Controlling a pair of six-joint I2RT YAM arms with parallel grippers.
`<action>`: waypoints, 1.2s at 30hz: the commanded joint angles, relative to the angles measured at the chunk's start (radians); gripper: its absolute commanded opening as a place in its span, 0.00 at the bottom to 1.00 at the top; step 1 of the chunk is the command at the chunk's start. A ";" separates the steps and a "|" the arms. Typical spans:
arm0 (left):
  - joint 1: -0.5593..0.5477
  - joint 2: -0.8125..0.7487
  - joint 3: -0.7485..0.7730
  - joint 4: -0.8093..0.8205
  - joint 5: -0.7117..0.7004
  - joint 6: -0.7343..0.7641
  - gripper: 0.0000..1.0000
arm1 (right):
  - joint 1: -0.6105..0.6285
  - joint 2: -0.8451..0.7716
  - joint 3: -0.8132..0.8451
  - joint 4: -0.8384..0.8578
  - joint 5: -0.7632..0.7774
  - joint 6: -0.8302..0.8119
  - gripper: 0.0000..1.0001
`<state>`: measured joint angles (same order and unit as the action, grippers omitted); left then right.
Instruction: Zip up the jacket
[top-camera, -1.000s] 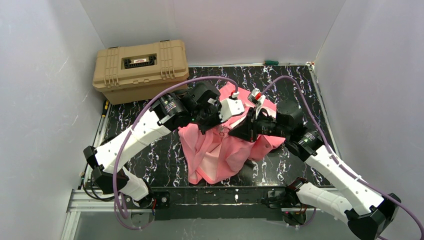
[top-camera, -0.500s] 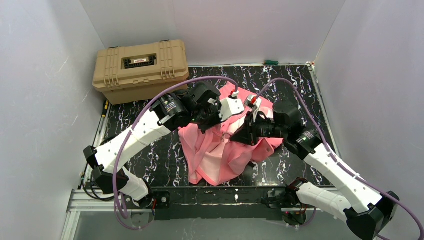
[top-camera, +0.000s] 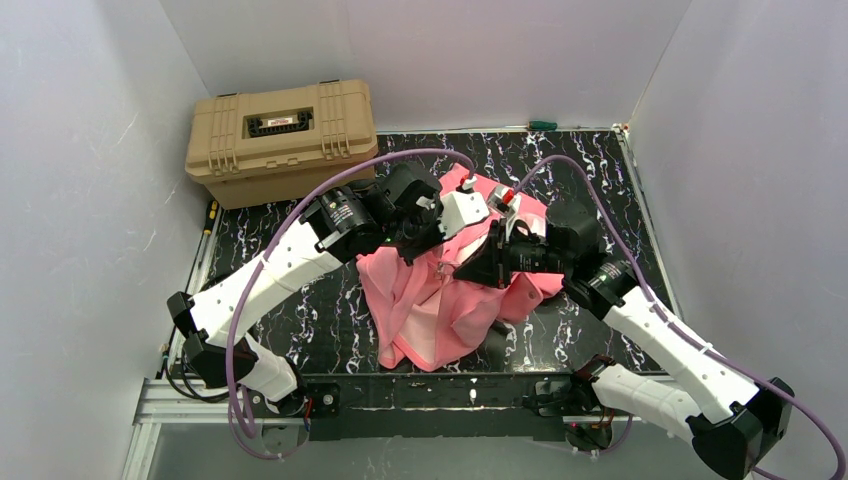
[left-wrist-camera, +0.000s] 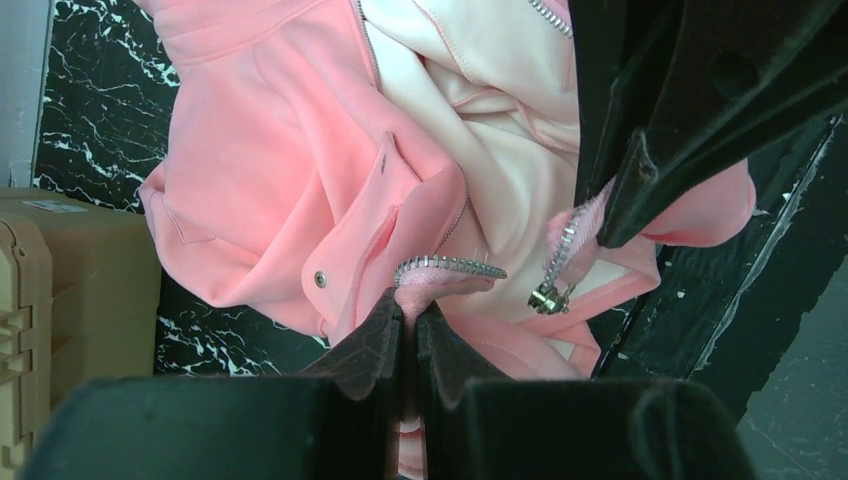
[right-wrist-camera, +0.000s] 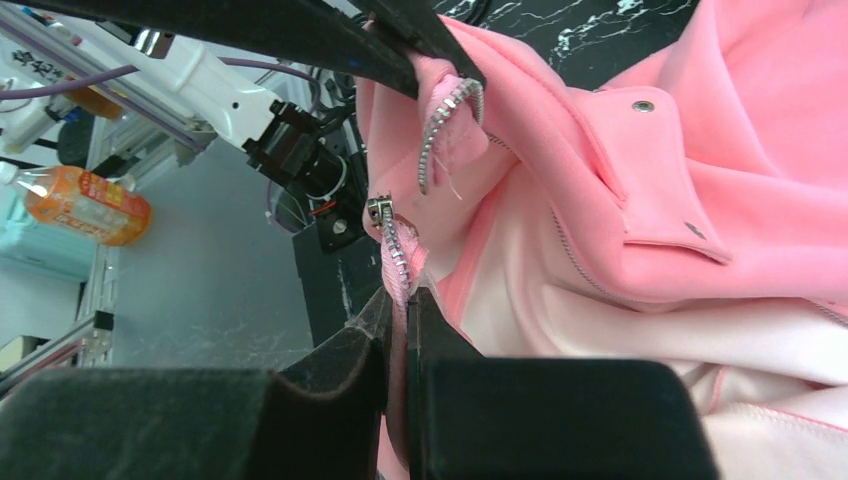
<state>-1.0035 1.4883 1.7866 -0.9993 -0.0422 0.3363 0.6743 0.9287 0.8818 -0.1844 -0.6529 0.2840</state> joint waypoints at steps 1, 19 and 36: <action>-0.004 -0.036 -0.017 0.019 -0.026 -0.033 0.00 | -0.003 -0.031 -0.030 0.170 -0.079 0.069 0.01; -0.004 -0.095 -0.032 -0.017 0.139 -0.019 0.00 | -0.002 -0.004 -0.018 0.083 0.114 0.045 0.01; -0.004 -0.131 -0.046 -0.030 0.271 0.011 0.00 | -0.002 -0.082 0.000 -0.037 0.109 -0.029 0.01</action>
<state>-1.0035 1.4151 1.7229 -1.0111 0.1955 0.3344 0.6739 0.8978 0.8524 -0.1783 -0.5255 0.3065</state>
